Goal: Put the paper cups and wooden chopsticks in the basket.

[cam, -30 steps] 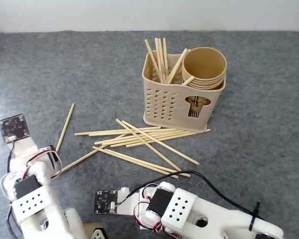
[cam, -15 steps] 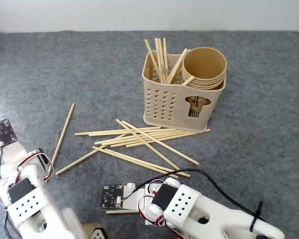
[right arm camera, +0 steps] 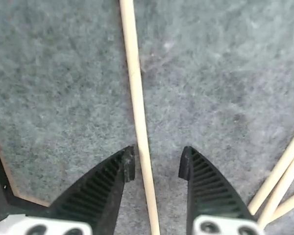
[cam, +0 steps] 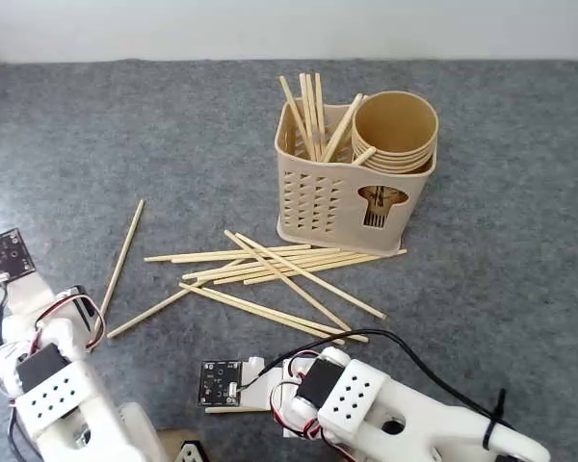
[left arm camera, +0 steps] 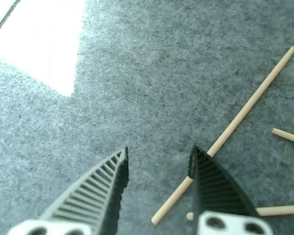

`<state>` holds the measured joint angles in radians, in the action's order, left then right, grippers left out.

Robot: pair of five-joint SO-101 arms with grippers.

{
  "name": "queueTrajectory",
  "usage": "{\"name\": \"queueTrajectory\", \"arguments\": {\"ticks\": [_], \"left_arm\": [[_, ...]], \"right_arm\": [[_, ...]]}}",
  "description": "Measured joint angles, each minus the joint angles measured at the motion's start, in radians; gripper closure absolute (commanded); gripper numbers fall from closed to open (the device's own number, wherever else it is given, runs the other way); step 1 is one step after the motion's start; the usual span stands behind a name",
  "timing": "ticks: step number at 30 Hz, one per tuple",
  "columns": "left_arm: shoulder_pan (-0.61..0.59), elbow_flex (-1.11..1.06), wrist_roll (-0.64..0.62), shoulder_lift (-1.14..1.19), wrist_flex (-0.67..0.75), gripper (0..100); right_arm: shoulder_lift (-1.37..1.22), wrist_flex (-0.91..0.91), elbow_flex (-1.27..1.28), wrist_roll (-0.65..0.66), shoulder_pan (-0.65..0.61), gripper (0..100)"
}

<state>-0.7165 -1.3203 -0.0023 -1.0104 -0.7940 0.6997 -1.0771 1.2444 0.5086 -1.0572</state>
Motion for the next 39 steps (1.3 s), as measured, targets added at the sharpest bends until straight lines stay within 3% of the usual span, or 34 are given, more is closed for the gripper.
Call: {"name": "queueTrajectory", "arguments": {"ticks": [17, 25, 31, 35, 39], "left_arm": [[0.0, 0.0, 0.0, 0.0, 0.0, 80], [0.0, 0.0, 0.0, 0.0, 0.0, 80], [0.003, 0.0, 0.0, 0.0, 0.0, 80], [0.031, 0.0, 0.0, 0.0, 0.0, 80], [0.034, 0.0, 0.0, 0.0, 0.0, 80]], "right_arm": [[0.021, 0.012, 0.057, 0.003, 0.1, 84.5], [0.023, 0.046, 0.066, 0.005, 0.117, 98.3], [0.023, 0.051, 0.072, 0.002, 0.126, 98.9], [0.018, 0.041, 0.061, 0.012, 0.189, 98.9], [0.002, -0.08, -0.044, 0.094, 0.315, 98.9]]}}
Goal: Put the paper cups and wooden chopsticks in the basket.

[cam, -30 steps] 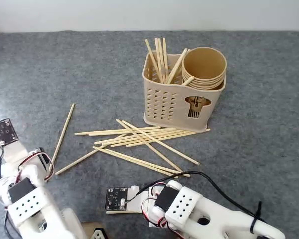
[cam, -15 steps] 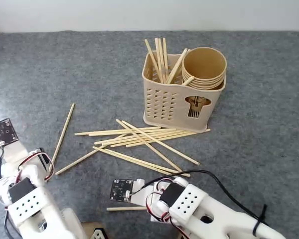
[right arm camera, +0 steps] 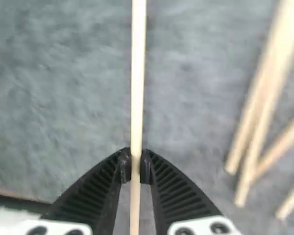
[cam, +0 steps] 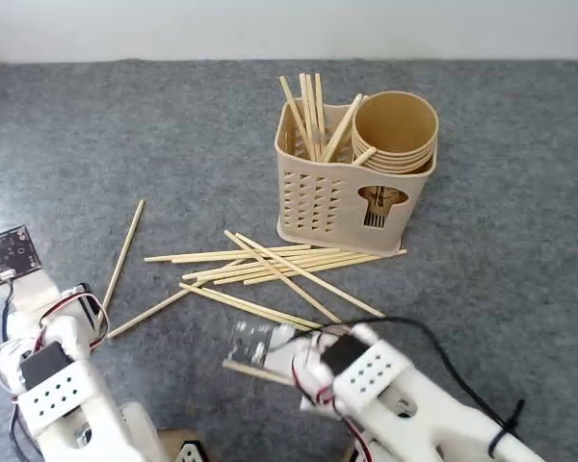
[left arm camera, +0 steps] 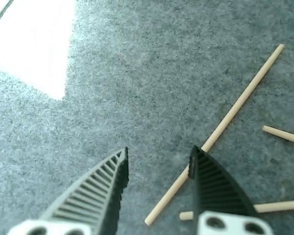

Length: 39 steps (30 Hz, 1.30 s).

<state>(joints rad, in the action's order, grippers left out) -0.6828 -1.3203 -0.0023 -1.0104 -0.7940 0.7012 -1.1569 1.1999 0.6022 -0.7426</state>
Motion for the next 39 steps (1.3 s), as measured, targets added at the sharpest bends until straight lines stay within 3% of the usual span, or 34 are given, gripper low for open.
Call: {"name": "queueTrajectory", "arguments": {"ticks": [5, 10, 19, 25, 39], "left_arm": [[0.002, 0.0, 0.0, 0.0, 0.0, 80], [0.014, -0.017, 0.035, 0.0, 0.0, 80], [0.051, -0.031, 0.055, 0.0, 0.0, 80], [0.052, -0.031, 0.055, 0.0, 0.0, 80], [0.052, -0.031, 0.063, 0.0, 0.0, 80]], "right_arm": [[0.0, -0.181, -0.204, 0.031, 0.144, 98.9], [0.06, -0.319, -0.376, 0.034, 0.201, 98.9], [0.272, -0.351, -0.68, 0.029, 0.293, 99.0], [0.232, -0.187, -0.885, -0.152, 0.362, 99.0], [-0.109, 0.497, -1.04, -0.486, 0.368, 99.0]]}}
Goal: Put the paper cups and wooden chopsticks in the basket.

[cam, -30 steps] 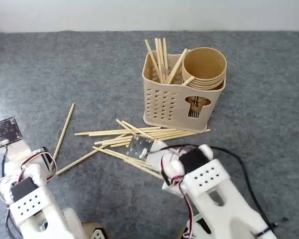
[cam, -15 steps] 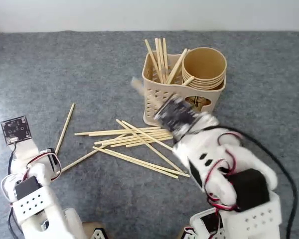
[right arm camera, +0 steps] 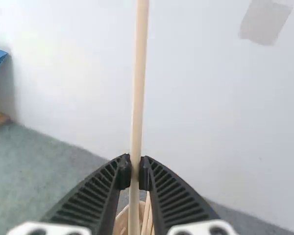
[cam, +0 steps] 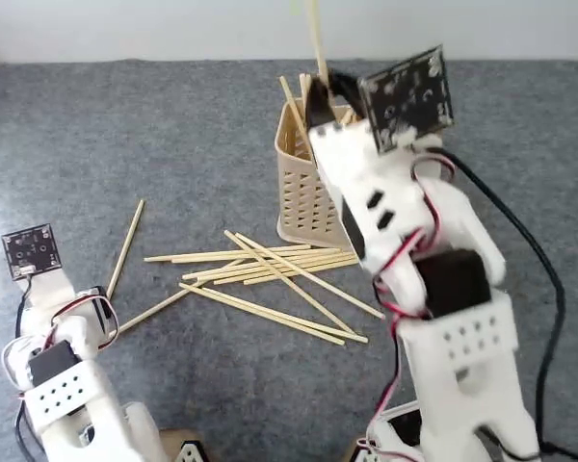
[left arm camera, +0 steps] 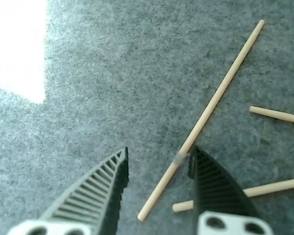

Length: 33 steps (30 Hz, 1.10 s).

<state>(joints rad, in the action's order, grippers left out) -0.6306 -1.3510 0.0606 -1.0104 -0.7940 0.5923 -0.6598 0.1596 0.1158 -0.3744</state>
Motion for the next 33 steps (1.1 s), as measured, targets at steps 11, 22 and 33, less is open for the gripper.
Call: {"name": "queueTrajectory", "arguments": {"ticks": [11, 22, 33], "left_arm": [[0.0, 0.0, 0.0, 0.0, 0.0, 80], [0.0, 0.0, 0.0, 0.0, 0.0, 80], [0.0, 0.0, 0.0, 0.0, 0.0, 80]], "right_arm": [[-0.396, 0.207, 0.0, -0.02, 0.107, 95.9], [-0.361, -0.023, 0.0, -0.071, 0.109, 75.7], [-0.012, -0.367, 0.0, -0.221, 0.109, 80.9]]}}
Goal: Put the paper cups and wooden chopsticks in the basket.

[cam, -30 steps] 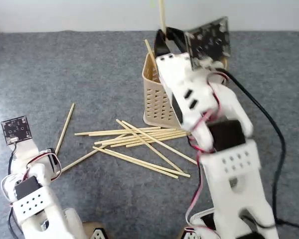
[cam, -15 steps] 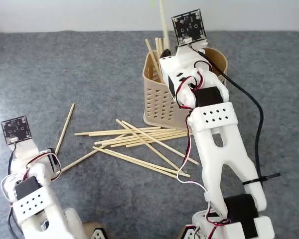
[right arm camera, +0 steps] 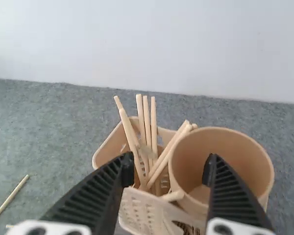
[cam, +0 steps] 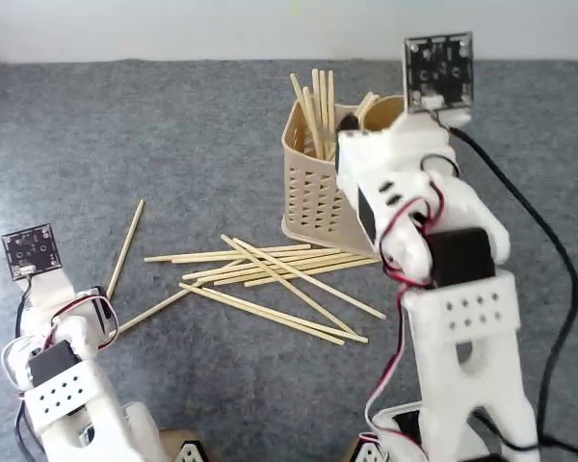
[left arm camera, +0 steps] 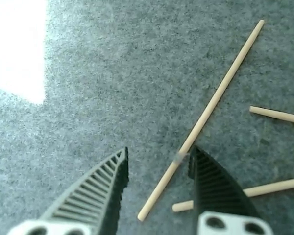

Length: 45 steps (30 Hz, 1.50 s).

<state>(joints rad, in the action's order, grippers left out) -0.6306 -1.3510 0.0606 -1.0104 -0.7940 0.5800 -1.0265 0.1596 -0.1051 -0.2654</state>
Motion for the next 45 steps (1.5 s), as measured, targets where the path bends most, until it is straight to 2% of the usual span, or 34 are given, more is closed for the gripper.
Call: {"name": "queueTrajectory", "arguments": {"ticks": [4, 7, 10, 15, 19, 23, 28, 35, 39, 45], "left_arm": [[0.0, 0.0, 0.005, 0.0, 0.0, 80], [0.017, -0.015, 0.025, 0.0, 0.009, 80], [0.055, -0.046, 0.029, 0.0, 0.046, 80], [0.066, -0.051, 0.029, 0.0, 0.057, 80], [0.081, -0.044, 0.101, 0.0, 0.054, 80], [0.146, 0.028, 0.155, 0.0, -0.038, 80], [0.192, 0.206, 0.195, 0.0, -0.21, 80], [0.227, 0.324, 0.241, 0.005, -0.259, 80], [0.235, 0.391, 0.249, 0.123, -0.259, 80], [0.239, 0.606, 0.249, 0.474, -0.259, 80]], "right_arm": [[0.048, -0.153, 0.0, 0.0, 0.0, 99.5], [0.049, -0.269, 0.0, 0.0, 0.006, 95.2], [0.054, -0.328, 0.048, -0.003, 0.049, 98.0], [0.064, -0.321, 0.265, -0.003, 0.084, 98.8], [0.064, -0.272, 0.47, -0.003, 0.087, 98.8], [0.064, -0.233, 0.583, -0.003, 0.163, 98.8], [0.064, -0.25, 0.591, 0.034, 0.334, 98.8], [0.068, -0.304, 0.672, 0.091, 0.374, 98.8], [0.068, -0.222, 0.792, 0.091, 0.37, 98.8], [0.068, -0.117, 0.872, 0.098, 0.37, 98.8]]}}
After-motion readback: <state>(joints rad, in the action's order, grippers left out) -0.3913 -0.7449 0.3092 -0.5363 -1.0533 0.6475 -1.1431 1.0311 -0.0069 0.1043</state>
